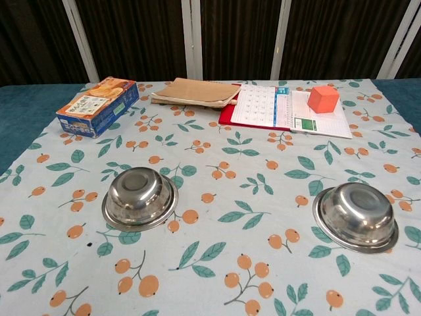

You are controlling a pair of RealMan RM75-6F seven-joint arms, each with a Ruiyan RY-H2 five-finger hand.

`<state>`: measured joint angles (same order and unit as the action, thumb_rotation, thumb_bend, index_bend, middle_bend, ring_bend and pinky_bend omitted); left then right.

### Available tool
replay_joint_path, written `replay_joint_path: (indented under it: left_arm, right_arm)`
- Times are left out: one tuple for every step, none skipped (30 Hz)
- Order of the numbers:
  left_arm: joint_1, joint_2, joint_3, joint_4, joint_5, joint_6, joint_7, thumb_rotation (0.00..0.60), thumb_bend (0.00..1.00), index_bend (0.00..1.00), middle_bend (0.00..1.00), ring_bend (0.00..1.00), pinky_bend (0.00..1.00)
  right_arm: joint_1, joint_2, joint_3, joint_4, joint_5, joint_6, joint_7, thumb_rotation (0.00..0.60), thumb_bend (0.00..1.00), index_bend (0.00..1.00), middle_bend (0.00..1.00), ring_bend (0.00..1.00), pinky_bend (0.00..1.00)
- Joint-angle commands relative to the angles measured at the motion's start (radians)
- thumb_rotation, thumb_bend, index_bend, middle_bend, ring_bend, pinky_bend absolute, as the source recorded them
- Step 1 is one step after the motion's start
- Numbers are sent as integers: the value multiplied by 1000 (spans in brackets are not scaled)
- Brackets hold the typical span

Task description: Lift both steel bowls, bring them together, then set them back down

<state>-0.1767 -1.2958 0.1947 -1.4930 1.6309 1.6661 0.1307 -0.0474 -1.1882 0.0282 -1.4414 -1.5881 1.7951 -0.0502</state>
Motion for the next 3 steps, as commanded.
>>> replay_joint_path:
  left_arm:
    - [28, 34, 10, -13, -20, 10, -23, 264, 67, 0, 0, 0, 104]
    - [31, 40, 11, -15, -17, 10, -21, 268, 67, 0, 0, 0, 104]
    - [36, 46, 12, -18, -13, 10, -23, 270, 67, 0, 0, 0, 104]
  right_arm:
    - [-19, 27, -22, 15, 37, -39, 14, 515, 472, 0, 0, 0, 2]
    - [-19, 30, -22, 10, 42, -47, 15, 515, 472, 0, 0, 0, 0]
    - [-19, 36, -24, 4, 47, -59, 8, 513, 473, 0, 0, 0, 0]
